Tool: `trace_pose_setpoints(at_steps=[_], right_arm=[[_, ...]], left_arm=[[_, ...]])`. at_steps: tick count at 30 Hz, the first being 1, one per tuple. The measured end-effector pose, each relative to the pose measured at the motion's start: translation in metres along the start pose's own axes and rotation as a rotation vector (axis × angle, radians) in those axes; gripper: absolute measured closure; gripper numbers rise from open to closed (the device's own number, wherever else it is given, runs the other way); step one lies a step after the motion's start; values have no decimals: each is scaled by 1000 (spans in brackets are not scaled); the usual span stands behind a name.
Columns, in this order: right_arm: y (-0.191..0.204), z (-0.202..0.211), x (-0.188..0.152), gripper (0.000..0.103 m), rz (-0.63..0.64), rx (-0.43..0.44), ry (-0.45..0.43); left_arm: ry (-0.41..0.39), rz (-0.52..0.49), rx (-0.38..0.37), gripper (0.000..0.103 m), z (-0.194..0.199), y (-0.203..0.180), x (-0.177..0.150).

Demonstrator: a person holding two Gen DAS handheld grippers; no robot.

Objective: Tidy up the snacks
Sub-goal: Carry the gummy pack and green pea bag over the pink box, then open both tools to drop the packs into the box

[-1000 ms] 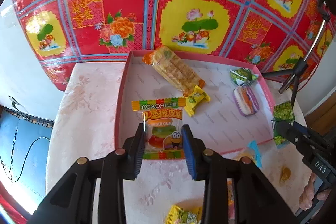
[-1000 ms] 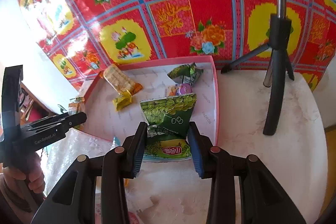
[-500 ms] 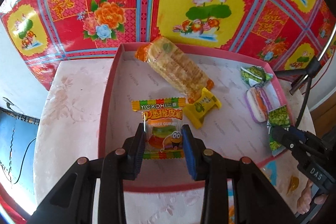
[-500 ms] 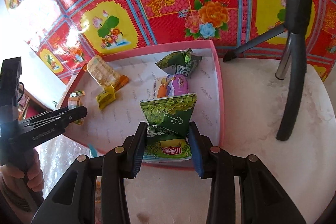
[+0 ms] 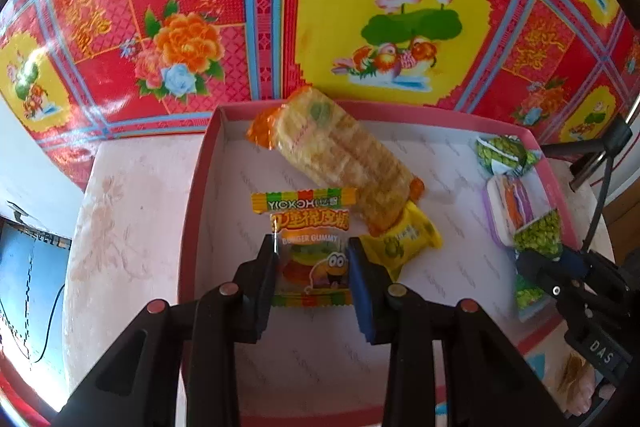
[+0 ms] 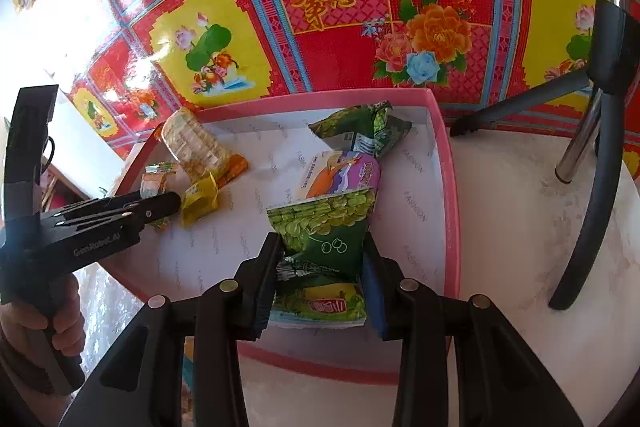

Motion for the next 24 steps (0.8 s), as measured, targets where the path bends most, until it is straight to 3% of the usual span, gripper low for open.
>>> trace_pose_setpoints(at_steps=[11, 21, 24], right_arm=[[5, -6, 1, 64, 34, -28, -14], [2, -3, 3, 58, 3, -23, -19], [3, -2, 3, 56, 3, -16, -20]], left_arm=[[-23, -9, 26, 67, -11, -14, 17], [4, 26, 14, 51, -25, -18, 46], [3, 16, 28, 51, -26, -24, 48]])
Point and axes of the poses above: each gripper's, at about its wrist camera, not at the fingertips, and z roughly against the way its jaws point, y to its left, x to its top, the point moved 3 cm from there along -z, roughly the way its jaws point, and after that the axes turned 11 degrees about x, right-handed, at the moved point
